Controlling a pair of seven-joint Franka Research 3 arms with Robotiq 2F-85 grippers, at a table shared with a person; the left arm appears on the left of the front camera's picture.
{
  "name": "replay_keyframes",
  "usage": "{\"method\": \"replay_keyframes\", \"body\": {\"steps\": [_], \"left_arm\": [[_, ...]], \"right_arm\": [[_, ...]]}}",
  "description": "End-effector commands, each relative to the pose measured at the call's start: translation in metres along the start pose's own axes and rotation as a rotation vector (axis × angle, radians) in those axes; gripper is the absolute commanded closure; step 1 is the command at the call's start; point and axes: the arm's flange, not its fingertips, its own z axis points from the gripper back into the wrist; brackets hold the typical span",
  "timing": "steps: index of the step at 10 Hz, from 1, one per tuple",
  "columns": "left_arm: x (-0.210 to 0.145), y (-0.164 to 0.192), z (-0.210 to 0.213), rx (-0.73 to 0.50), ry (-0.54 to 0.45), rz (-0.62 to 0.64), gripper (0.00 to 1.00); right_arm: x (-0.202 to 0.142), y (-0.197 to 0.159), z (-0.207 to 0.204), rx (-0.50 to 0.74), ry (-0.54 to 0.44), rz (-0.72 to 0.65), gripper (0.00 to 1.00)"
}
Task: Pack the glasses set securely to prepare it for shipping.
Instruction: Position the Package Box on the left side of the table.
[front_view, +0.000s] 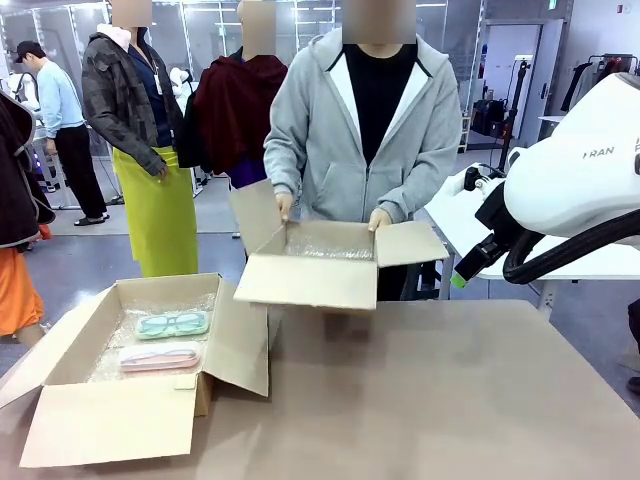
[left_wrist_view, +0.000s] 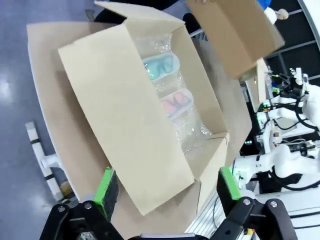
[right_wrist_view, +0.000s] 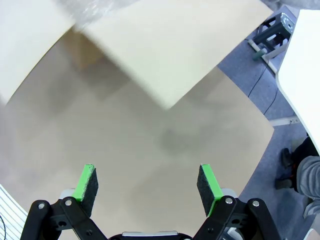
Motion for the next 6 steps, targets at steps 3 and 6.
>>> {"method": "replay_keyframes", "body": {"steps": [3, 6], "left_arm": [[0.013, -0.083, 0.000, 0.100, 0.025, -0.178, 0.00], [0.014, -0.177, -0.046, 0.222, 0.075, -0.455, 0.00]], "right_arm": [[0.003, 0.001, 0.000, -0.006, 0.006, -0.012, 0.00], [0.003, 0.001, 0.000, -0.006, 0.006, -0.012, 0.00]]}}
